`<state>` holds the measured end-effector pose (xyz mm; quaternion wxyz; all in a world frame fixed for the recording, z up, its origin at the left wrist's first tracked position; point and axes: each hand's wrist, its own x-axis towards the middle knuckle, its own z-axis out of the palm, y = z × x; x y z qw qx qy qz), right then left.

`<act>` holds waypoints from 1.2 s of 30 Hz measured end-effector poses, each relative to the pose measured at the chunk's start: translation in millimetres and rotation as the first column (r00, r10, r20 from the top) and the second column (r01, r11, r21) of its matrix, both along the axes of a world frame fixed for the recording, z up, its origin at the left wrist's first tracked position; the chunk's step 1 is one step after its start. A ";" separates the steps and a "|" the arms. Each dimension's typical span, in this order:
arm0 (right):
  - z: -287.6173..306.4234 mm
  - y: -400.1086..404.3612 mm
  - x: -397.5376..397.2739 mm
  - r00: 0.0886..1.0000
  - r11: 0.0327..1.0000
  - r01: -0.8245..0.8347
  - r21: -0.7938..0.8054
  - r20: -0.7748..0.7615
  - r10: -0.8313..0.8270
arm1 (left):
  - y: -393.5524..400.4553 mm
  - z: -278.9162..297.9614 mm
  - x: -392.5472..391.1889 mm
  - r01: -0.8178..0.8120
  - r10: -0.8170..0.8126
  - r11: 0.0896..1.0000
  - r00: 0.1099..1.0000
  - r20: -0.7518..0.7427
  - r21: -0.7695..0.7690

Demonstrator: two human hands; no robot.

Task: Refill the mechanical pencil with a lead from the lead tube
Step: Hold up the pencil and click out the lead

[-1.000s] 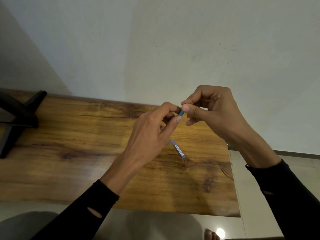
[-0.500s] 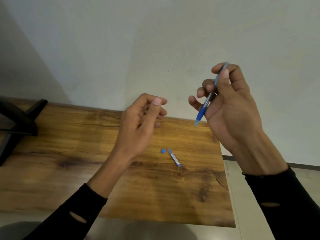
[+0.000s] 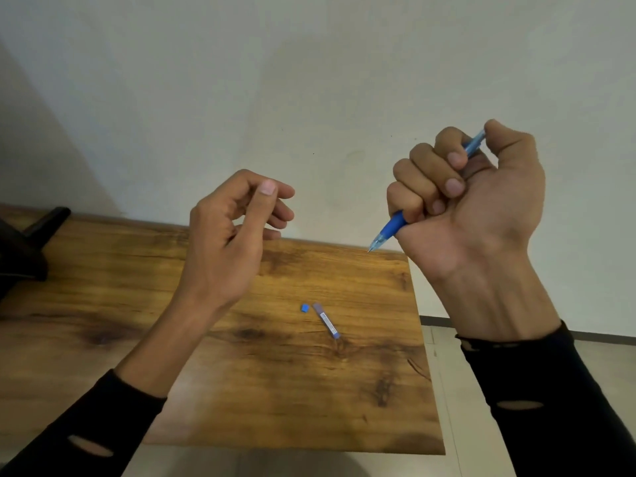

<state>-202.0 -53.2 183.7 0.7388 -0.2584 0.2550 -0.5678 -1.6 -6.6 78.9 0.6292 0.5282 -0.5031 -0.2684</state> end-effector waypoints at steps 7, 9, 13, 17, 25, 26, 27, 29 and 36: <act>14.0 7.4 3.8 0.997 0.997 -0.016 -0.080 -0.076 0.009 | 1.2 3.4 -0.5 0.003 -0.003 1.000 1.000 0.004 0.000; 16.4 9.1 5.4 0.995 0.994 -0.020 -0.103 -0.103 0.009 | 1.0 3.4 -1.5 0.006 -0.006 1.000 1.000 -0.002 -0.001; 18.6 10.1 6.4 0.993 0.993 -0.028 -0.112 -0.115 0.015 | 1.1 2.3 -3.0 0.014 -0.014 1.000 1.000 0.022 -0.008; 19.8 9.6 4.5 0.991 0.992 -0.029 -0.121 -0.129 0.013 | 1.8 0.9 -4.8 0.006 -0.006 1.000 0.999 0.042 0.007; 20.0 9.7 4.2 0.989 0.992 -0.025 -0.122 -0.148 0.007 | 3.1 0.1 -8.4 0.006 -0.007 1.000 0.998 0.057 0.016; 20.1 9.6 4.3 0.989 0.992 -0.025 -0.122 -0.151 0.006 | 2.9 -0.1 -8.4 0.006 -0.006 1.000 0.998 0.056 0.015; 20.1 9.6 4.2 0.988 0.993 -0.024 -0.119 -0.152 0.006 | 2.6 -0.3 -8.2 0.005 -0.005 1.000 0.998 0.056 0.014; 20.6 9.4 3.6 0.988 0.993 -0.023 -0.115 -0.154 0.005 | 2.6 -0.6 -7.7 0.003 -0.004 1.000 0.998 0.061 0.012; 22.1 8.3 2.8 0.986 0.994 -0.018 -0.107 -0.166 0.000 | 3.5 0.4 -7.6 0.006 -0.007 1.000 0.998 0.069 0.015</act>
